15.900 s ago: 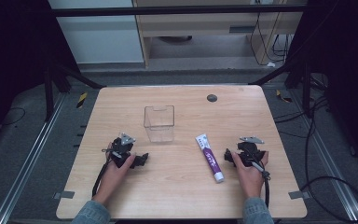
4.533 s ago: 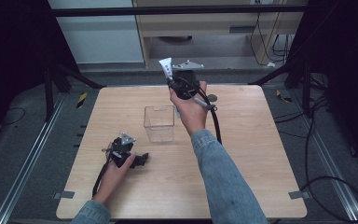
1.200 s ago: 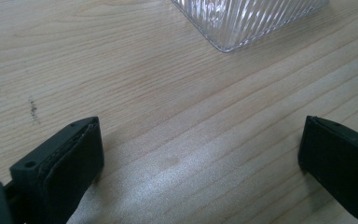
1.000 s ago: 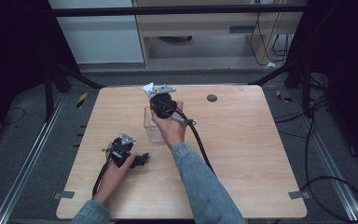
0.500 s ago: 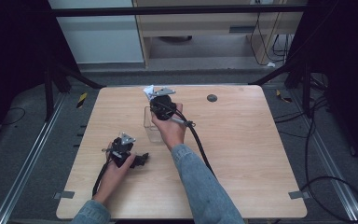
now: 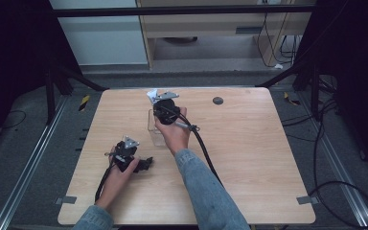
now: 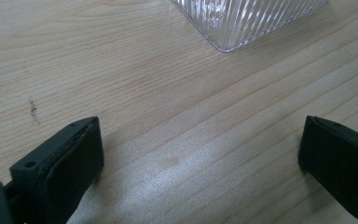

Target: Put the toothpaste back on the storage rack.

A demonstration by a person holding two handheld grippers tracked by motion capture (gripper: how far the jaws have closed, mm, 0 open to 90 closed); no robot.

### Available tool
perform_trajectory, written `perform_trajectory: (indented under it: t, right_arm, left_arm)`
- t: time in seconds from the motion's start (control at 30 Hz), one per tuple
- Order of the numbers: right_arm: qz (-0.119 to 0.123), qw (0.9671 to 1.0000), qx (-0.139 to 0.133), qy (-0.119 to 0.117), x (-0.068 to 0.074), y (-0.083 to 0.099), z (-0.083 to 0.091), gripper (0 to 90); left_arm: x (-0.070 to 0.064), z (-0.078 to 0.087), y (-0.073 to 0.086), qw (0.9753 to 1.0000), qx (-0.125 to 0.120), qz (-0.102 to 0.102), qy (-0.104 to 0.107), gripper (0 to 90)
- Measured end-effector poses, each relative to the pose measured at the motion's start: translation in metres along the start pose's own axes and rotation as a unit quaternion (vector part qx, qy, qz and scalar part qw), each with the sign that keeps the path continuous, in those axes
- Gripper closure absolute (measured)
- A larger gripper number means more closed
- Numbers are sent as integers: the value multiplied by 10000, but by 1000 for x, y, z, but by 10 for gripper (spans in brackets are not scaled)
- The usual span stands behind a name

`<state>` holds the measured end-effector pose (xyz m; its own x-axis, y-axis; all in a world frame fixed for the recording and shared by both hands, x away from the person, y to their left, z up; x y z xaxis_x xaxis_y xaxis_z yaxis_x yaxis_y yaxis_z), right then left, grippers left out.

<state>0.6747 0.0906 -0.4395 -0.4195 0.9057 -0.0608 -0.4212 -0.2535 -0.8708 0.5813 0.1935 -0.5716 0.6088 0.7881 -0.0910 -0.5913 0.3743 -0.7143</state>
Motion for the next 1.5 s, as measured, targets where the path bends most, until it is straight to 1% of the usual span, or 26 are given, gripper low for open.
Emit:
perform_trajectory:
  t: [0.27,0.87,1.5]
  right_arm:
    - [-13,10000,1,-14,3,0,-2,785]
    - [-13,10000,1,-26,7,2,-4,785]
    - [-8,9999,68,-82,13,7,-7,784]
  left_arm:
    - [0,0,0,10000,1,1,1,0]
    - [0,0,0,10000,1,0,1,0]
    - [0,0,0,10000,0,10,1,0]
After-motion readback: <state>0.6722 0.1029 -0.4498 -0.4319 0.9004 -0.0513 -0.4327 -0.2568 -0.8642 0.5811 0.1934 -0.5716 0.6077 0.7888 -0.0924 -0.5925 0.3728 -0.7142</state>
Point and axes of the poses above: each handheld gripper's, and its own axes: z roughly backward along the jaws, y roughly out of its underside, x roughly to its left, the point moved 9 cm from there along -z, roughly forward along the jaws, and after that the axes turned 9 degrees about y, right-handed, at the moved point
